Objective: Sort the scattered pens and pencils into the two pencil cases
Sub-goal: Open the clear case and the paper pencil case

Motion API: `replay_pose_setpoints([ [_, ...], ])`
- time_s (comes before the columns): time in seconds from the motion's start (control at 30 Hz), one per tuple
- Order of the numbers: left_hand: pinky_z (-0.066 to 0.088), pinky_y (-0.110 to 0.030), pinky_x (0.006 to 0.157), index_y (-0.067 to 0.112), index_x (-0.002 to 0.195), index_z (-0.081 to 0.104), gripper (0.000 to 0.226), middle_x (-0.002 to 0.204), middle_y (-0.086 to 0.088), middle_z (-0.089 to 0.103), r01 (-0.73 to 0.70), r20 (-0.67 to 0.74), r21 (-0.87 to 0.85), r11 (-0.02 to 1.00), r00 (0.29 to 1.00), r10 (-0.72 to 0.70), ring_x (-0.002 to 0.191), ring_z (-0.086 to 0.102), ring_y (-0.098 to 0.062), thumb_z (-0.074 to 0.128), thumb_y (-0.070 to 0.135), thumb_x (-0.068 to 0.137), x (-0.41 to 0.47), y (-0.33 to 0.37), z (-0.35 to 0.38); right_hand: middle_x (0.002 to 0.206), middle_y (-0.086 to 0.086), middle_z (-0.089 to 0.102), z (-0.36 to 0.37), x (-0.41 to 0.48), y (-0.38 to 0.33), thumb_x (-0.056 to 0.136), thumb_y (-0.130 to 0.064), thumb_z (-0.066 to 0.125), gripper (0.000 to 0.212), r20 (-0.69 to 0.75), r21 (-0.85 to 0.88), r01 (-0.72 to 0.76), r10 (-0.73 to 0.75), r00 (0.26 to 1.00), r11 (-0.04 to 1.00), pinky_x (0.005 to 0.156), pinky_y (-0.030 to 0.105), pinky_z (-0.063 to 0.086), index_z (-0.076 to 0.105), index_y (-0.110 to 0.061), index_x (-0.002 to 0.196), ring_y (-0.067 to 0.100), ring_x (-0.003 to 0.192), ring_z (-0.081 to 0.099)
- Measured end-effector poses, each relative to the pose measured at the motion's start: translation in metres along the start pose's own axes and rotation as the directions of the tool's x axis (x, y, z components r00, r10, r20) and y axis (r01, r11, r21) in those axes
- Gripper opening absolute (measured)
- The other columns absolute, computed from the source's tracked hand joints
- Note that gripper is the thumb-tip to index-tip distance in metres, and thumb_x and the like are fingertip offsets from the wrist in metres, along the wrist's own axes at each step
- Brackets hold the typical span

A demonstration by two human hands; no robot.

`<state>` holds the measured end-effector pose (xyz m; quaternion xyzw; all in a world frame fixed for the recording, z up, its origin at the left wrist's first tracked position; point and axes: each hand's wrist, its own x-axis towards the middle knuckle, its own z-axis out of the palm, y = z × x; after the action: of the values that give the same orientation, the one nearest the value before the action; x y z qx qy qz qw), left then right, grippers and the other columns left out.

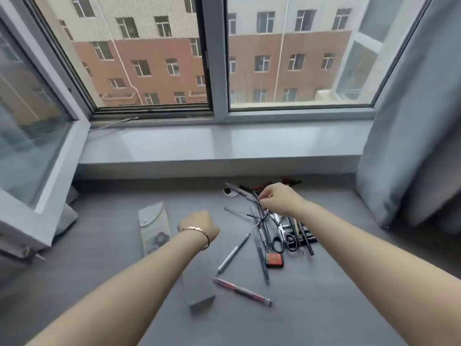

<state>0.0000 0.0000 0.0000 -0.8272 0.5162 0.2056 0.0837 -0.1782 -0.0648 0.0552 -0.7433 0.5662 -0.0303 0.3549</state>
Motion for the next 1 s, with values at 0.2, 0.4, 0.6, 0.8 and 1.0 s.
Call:
replay_pose_setpoints([
  [0.2,0.045,-0.038,0.086,0.013,0.134,0.028,0.061,0.134,-0.016,0.036,0.222,0.145,0.062,0.973,0.963,-0.228,0.120,0.044,-0.032,0.047,0.035,0.080,0.006,-0.025,0.045,0.099,0.012,0.070,0.033,0.002,0.009,0.086,-0.010,0.047,0.027,0.110,0.039,-0.042,0.038,0.993,0.998,0.087,0.032,0.052,0.066,-0.007,0.104,0.023,0.086,0.063],
  [0.4,0.044,-0.037,0.094,0.018,0.146,-0.013,0.092,0.137,-0.029,0.025,0.324,0.213,0.057,0.944,0.920,-0.329,0.117,0.048,-0.035,0.051,0.042,0.084,-0.002,-0.019,0.058,0.097,0.010,0.070,0.050,0.012,0.014,0.085,-0.011,0.046,0.027,0.164,0.108,-0.079,0.061,0.985,0.991,0.084,0.037,0.055,0.066,-0.010,0.103,0.026,0.092,0.066],
  [0.6,0.042,-0.035,0.095,0.018,0.145,0.007,0.086,0.134,-0.021,0.040,0.190,0.160,-0.534,0.824,0.979,-0.122,0.113,0.053,-0.033,0.058,0.039,0.080,-0.005,-0.017,0.024,0.101,0.005,0.065,0.067,0.008,0.012,0.089,-0.029,0.049,0.031,0.064,0.342,-0.077,0.058,0.996,0.937,0.090,0.038,0.050,0.057,-0.013,0.115,0.021,0.094,0.062],
  [0.8,0.054,-0.046,0.087,0.028,0.118,0.047,0.070,0.098,-0.010,0.069,-0.038,0.023,-0.928,0.371,0.987,0.160,0.091,0.068,-0.021,0.074,0.049,0.058,-0.033,-0.005,-0.016,0.117,0.008,0.062,0.080,-0.004,-0.028,0.094,-0.039,0.040,0.039,0.160,0.872,-0.107,-0.071,0.985,0.477,0.076,0.027,0.054,0.042,-0.021,0.128,0.018,0.093,0.067],
  [1.0,0.058,-0.035,0.080,0.054,0.099,0.051,0.061,0.093,-0.005,0.066,-0.078,-0.023,-0.959,0.271,0.979,0.201,0.088,0.070,-0.020,0.075,0.049,0.043,-0.050,-0.017,-0.014,0.101,0.002,0.073,0.084,-0.022,-0.032,0.088,-0.033,0.048,0.042,0.014,0.942,0.056,-0.205,0.979,0.332,0.068,0.028,0.058,0.047,-0.024,0.129,0.024,0.089,0.071],
])
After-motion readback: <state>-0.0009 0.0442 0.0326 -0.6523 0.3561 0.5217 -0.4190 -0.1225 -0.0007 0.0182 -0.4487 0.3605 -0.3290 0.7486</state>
